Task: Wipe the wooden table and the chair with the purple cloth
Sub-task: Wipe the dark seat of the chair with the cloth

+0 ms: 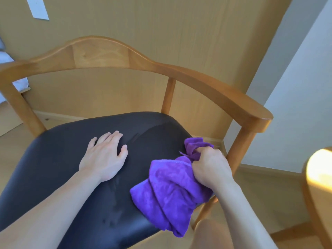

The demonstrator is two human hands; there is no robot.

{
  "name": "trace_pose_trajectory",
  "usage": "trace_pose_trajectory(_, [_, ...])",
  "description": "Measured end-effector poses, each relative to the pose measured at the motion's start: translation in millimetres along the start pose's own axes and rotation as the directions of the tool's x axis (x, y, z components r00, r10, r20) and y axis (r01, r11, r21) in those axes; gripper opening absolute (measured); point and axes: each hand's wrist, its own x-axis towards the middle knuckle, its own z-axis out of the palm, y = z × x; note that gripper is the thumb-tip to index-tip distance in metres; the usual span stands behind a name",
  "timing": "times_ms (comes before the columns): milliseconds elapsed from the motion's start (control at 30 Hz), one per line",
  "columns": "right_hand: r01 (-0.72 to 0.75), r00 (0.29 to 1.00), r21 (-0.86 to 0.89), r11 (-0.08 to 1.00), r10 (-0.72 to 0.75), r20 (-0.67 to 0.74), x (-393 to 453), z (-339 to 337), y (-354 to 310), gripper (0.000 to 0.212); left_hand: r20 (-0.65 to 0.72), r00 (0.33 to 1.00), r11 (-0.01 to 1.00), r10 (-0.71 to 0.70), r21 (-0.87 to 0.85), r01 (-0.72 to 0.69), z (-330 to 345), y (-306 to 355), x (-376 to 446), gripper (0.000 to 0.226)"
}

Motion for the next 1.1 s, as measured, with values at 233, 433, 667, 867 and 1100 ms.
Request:
trace_pose_trajectory(233, [-0.057, 0.998, -0.049, 0.997, 0.055, -0.036, 3, -19, -9, 0.021, -0.015, 1.0, 1.0, -0.003, -0.014, 0.002, -1, 1, 1, 0.057])
trace_pose_trajectory(433, [0.159, 0.956, 0.428, 0.89, -0.031, -0.291, 73, -15, -43, 0.022, -0.005, 1.0, 1.0, 0.007, -0.012, -0.007, -1, 1, 2, 0.056])
trace_pose_trajectory(667, [0.117, 0.986, 0.15, 0.982, -0.133, 0.103, 117, 48, -48, 0.033, -0.008, 1.0, 1.0, 0.0, -0.01, 0.0, -1, 1, 2, 0.058])
trace_pose_trajectory(867, [-0.084, 0.996, 0.234, 0.969, 0.083, 0.014, 158, 46, -51, 0.007, -0.009, 1.0, 1.0, -0.001, -0.007, 0.001, -2, 3, -1, 0.058])
trace_pose_trajectory(1100, [0.066, 0.996, 0.141, 0.988, -0.073, 0.044, 159, 59, -110, 0.018, -0.026, 1.0, 1.0, 0.004, 0.011, -0.003, -2, -3, 4, 0.054])
